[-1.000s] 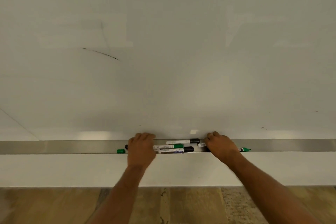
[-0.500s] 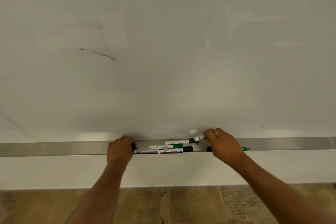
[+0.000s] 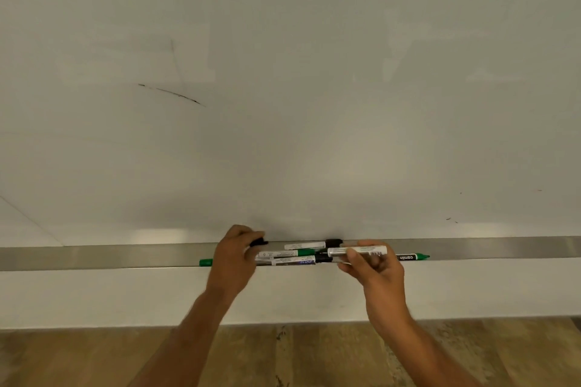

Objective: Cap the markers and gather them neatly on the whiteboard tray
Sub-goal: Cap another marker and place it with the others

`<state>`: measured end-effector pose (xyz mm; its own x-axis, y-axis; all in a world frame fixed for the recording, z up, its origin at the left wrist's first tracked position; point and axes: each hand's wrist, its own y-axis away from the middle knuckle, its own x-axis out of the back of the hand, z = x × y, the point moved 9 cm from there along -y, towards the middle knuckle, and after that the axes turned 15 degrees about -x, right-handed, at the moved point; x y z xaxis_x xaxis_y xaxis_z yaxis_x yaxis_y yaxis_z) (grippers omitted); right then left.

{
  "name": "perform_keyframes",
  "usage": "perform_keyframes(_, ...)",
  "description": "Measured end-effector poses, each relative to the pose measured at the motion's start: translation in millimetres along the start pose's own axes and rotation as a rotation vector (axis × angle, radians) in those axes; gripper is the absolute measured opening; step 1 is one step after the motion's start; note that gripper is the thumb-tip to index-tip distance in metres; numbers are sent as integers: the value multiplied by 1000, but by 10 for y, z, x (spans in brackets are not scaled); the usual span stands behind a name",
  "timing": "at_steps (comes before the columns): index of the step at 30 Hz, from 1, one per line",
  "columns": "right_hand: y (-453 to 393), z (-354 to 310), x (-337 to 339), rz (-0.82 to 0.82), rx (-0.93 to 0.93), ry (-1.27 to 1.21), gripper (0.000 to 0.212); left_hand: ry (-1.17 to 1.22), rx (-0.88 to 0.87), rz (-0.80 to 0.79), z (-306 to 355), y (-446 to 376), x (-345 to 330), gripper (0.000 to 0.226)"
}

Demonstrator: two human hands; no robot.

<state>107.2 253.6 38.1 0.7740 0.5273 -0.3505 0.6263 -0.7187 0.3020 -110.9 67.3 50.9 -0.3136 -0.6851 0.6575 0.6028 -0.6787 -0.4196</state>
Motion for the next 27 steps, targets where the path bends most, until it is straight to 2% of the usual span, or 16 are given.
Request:
perform_keyframes(4, 149, 12, -89, -42, 8, -59, 16, 267, 3, 1, 426, 165, -158, 36)
perform_keyframes(7, 209, -46, -114, -55, 30, -59, 17, 382, 31, 11, 584, 271, -220, 39)
perform_keyframes(19, 327, -73, -215, -107, 13, -16, 21, 363, 21, -7, 810, 348, -194, 36)
perform_keyframes(22, 325, 0, -221, -145, -38, 103, 26, 388, -1, -36, 819, 379, -200, 38)
perform_keyframes(24, 319, 38, -193, -174, -68, 233, 20, 468, 53, -40, 738, 411, -197, 38)
perform_keyframes(27, 342, 157, -206, -232, -67, 600, 15, 636, 162, -8, 621, 451, -179, 40)
